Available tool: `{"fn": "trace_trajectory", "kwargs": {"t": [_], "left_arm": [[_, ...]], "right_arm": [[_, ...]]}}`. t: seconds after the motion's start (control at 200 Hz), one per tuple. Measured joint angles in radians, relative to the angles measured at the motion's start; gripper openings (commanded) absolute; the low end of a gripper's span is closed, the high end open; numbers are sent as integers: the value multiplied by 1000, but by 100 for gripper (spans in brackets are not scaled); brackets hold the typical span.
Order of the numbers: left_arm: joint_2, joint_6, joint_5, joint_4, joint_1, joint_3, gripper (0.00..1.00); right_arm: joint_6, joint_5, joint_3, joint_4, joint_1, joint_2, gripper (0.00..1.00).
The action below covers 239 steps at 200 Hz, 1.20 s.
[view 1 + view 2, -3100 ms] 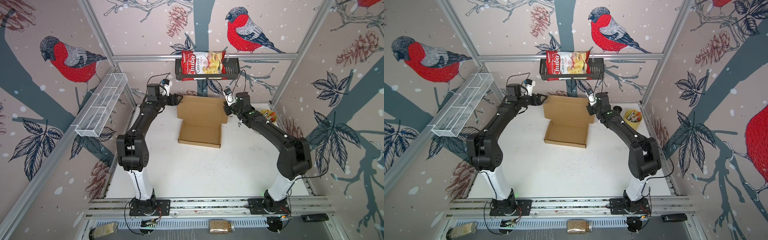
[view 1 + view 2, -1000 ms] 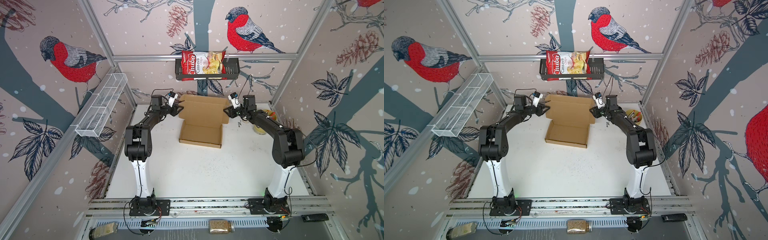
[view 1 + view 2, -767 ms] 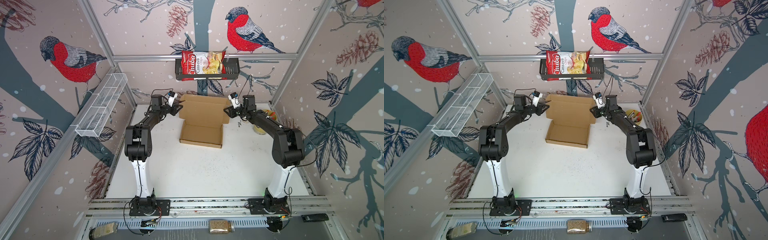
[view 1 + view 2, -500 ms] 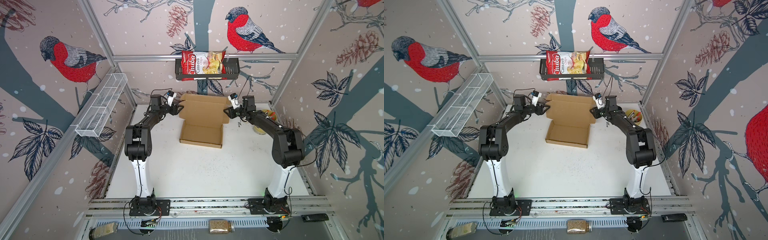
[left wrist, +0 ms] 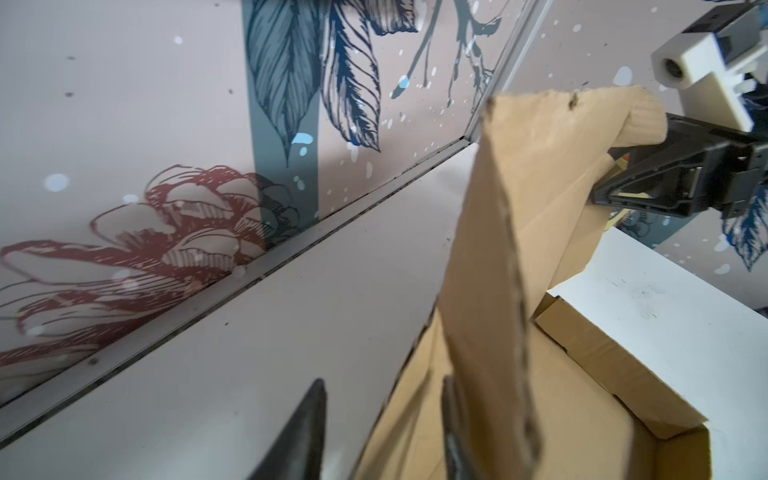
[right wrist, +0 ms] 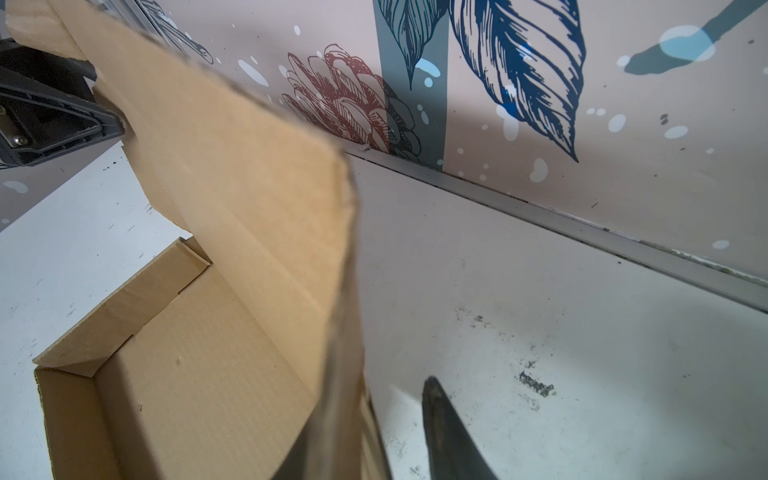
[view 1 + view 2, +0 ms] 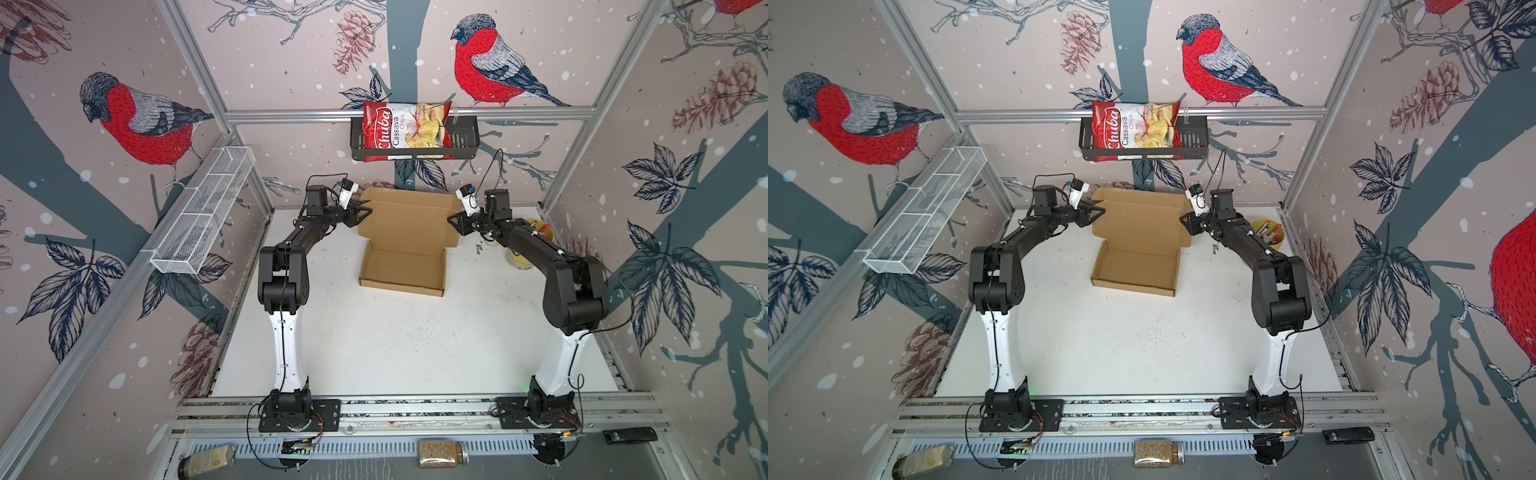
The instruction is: Fold the paper box
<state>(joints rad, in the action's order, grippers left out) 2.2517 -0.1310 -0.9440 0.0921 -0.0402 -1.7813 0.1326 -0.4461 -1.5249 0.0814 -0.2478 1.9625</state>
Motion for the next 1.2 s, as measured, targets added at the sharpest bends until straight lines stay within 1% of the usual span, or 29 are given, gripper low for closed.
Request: {"fn": "trace_trajectory", "kwargs": {"t": [0.095,0.215,0.39,0.455,0.73,0.836,1.001,1.196], "left_arm": [[1,0,-4,-1,-2,-2,23],[-1,-1,-1,-1,-2,6,19],[-29,1,29,2,-6,56,10],[-42,5,32,17,-7,77,7],[-126,75,117,140,-24,220,7],[-154,80,156,171,-31,263,8],[-208,98,200,219,-41,335,8],[-272,106,265,293,-60,432,7]], "right_arm": [[0,0,-1,2,-1,2,31],[-1,1,-2,2,-5,2,28],[-8,6,13,-6,-13,0,21],[-30,14,27,-10,-15,-4,19],[-85,65,99,-59,-54,-45,11],[-114,91,122,-77,-64,-62,9],[-162,118,183,-136,-74,-106,8],[-166,177,258,-217,-100,-143,8]]}}
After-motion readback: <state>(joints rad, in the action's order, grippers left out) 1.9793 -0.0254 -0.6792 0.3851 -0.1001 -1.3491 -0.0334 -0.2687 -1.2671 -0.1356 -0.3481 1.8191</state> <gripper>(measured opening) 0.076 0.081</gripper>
